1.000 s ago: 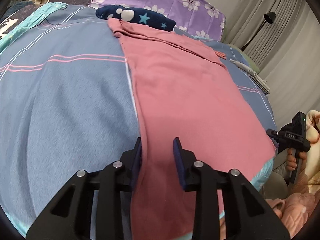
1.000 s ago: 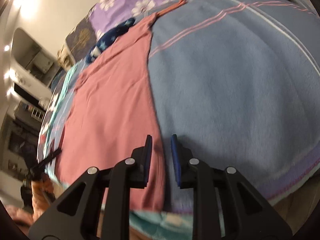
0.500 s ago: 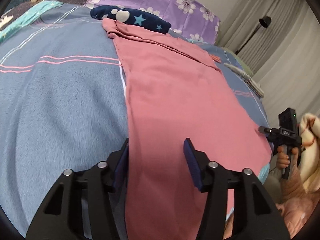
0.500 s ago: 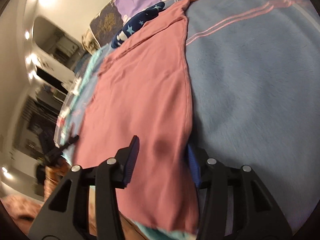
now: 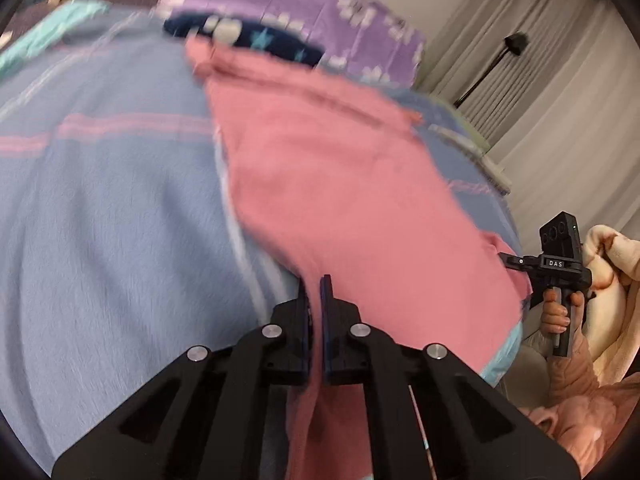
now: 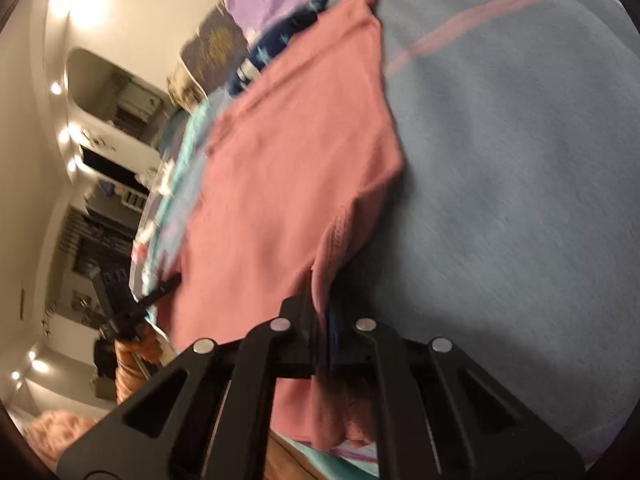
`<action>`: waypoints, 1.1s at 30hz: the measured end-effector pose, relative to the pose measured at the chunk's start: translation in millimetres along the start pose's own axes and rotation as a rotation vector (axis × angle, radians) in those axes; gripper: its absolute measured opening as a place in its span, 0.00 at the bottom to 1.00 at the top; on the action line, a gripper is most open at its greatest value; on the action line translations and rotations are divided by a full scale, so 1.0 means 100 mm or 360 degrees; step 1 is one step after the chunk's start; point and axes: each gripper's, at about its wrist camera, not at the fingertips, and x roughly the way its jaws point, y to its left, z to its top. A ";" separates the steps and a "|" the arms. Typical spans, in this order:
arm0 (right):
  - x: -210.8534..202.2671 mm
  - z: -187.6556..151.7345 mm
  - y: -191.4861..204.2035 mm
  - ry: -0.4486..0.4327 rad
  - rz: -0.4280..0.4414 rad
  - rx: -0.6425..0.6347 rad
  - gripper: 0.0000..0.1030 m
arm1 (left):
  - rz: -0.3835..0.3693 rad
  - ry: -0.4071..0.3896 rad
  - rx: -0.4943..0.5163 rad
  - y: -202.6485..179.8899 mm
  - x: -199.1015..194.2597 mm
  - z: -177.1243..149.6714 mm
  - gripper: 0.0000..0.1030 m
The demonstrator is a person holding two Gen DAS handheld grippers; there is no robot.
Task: Fold small clothes
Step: 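Grasp the hem with the left gripper and lift it toward the collar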
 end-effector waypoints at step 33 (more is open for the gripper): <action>-0.72 0.62 0.59 -0.0564 -0.0062 -0.0255 0.03 | 0.0011 -0.0515 0.0133 -0.51 -0.85 0.79 0.02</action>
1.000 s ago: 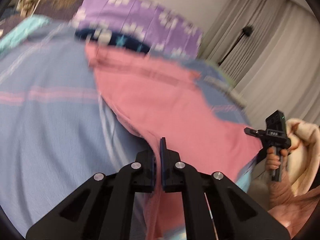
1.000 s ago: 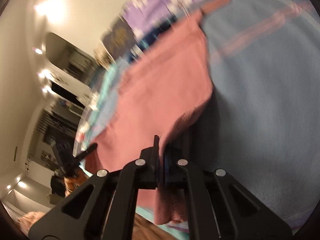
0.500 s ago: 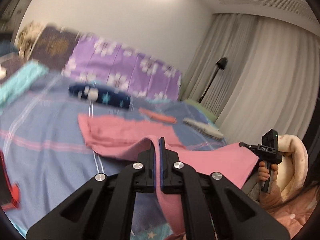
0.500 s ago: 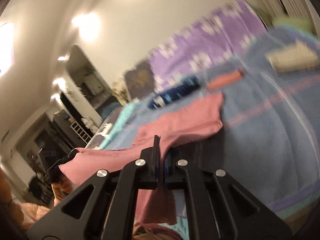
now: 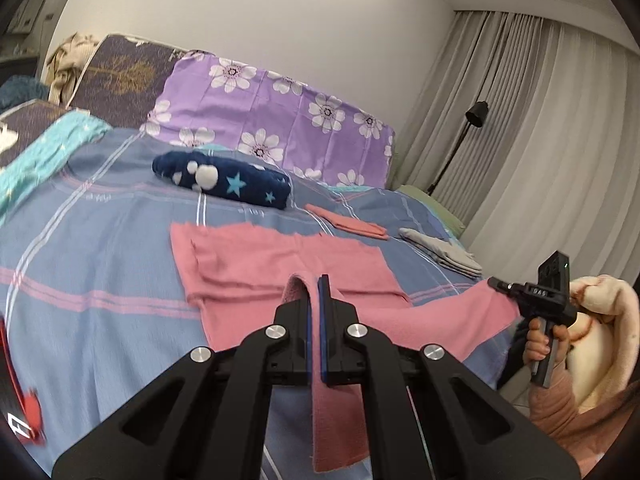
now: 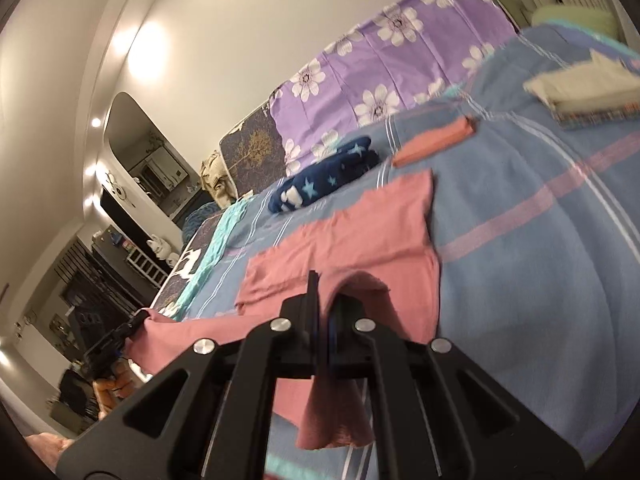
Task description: Fold small clothes
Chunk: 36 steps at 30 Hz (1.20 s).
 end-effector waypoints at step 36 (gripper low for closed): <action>1.41 0.60 -0.60 0.0275 -0.0052 0.0087 0.05 | 0.0076 0.0327 -0.0273 0.94 1.46 0.28 0.02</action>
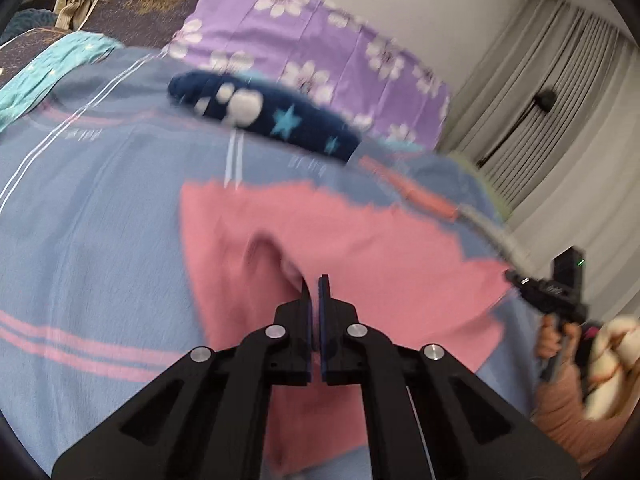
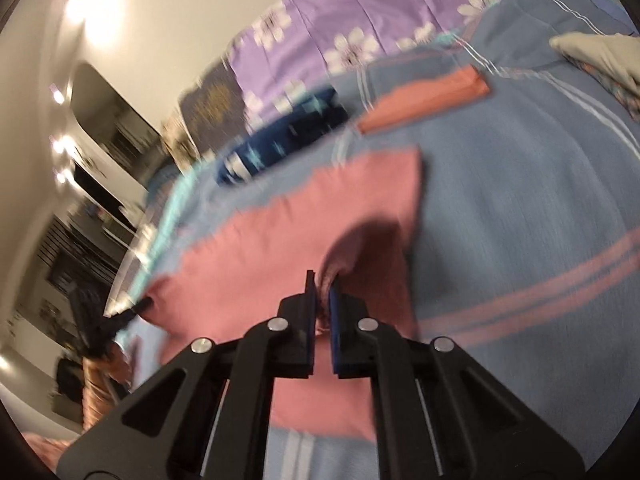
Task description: Fold small clothes
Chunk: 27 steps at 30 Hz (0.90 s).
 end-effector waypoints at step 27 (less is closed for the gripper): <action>1.07 0.74 -0.34 0.0109 -0.0517 -0.0114 0.33 | 0.0660 0.0040 0.0056 0.53 1.00 0.67 0.13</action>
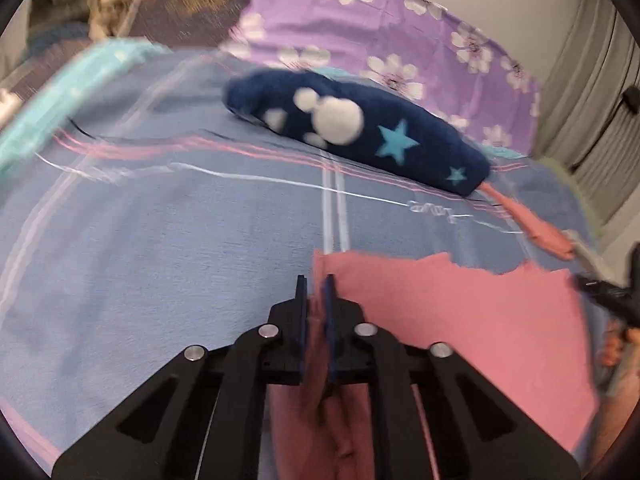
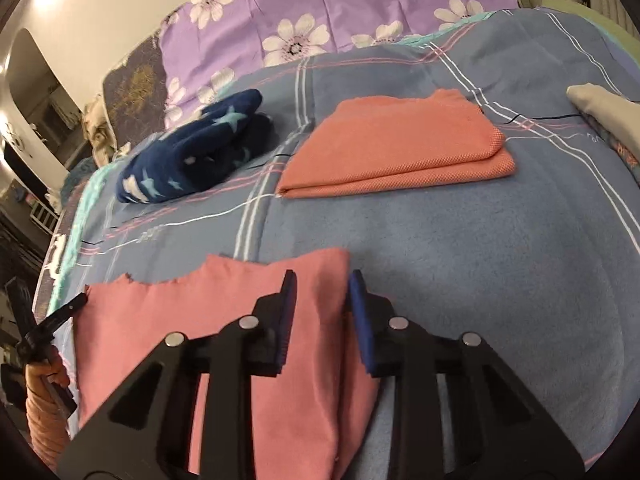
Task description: Fold small clothes
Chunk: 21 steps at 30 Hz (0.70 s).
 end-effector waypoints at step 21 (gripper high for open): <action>0.11 -0.08 -0.39 0.0138 0.0129 -0.0217 0.20 | -0.0594 0.0200 0.0904 -3.53 -0.72 -1.43 0.73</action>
